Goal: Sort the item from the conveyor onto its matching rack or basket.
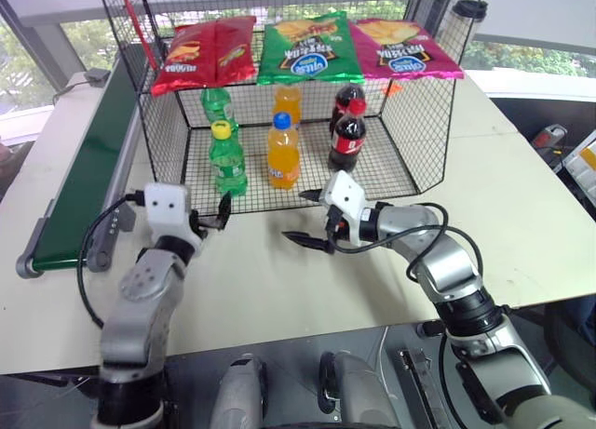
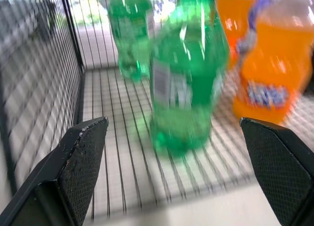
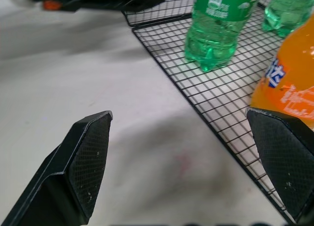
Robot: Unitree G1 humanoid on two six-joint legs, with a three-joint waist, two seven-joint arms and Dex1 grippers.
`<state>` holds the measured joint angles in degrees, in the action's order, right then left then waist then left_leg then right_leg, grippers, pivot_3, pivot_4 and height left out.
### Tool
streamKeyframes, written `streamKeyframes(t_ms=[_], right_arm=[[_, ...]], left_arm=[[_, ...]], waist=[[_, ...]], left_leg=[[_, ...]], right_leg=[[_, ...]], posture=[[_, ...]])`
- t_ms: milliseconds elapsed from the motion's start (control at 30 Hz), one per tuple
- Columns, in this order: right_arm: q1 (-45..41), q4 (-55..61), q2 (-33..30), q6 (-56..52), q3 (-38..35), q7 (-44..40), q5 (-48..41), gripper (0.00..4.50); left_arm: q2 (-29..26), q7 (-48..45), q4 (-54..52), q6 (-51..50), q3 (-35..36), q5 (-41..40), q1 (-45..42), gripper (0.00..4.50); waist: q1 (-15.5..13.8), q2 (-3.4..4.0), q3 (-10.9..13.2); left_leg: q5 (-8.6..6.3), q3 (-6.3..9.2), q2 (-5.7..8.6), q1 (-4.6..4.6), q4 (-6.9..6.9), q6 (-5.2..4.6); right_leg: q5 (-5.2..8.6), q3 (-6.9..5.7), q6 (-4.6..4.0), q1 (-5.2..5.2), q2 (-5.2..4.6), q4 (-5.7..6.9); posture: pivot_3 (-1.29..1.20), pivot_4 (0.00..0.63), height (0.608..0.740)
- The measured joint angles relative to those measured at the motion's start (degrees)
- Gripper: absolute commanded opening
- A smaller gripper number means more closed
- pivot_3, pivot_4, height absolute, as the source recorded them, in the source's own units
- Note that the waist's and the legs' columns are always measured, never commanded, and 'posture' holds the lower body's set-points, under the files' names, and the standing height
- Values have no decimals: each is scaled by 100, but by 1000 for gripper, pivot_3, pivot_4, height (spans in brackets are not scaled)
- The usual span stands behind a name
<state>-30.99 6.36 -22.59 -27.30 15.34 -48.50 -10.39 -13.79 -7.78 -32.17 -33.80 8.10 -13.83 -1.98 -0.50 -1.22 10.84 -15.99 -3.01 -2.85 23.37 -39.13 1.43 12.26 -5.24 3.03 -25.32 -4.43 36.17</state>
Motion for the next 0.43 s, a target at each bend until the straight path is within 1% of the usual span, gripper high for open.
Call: streamKeyframes(t_ms=[100,267,433], right_arm=[[144,83,-24,5,-22,-146,-168,4500],[371,489,-157,-6,-166,-479,-638,4500],[536,537,-412,-116,-263,-708,-897,4500]], left_arm=[[-35,-81,-472,-199,14,-140,676,4461],[-53,-121,-933,-345,42,-221,1352,4461],[36,-78,-957,-370,41,-271,1460,4461]], waist=[[-9,0,0],[-24,1,0],[-19,1,0]], left_leg=[[0,0,0,0,0,0],[0,4,0,0,-3,0],[0,3,1,-1,-2,0]], right_leg=[[1,1,-2,0,-2,-2],[12,0,-18,2,-3,-4],[13,0,-21,0,-2,-4]], posture=[[0,150,740],[0,150,740],[0,150,740]])
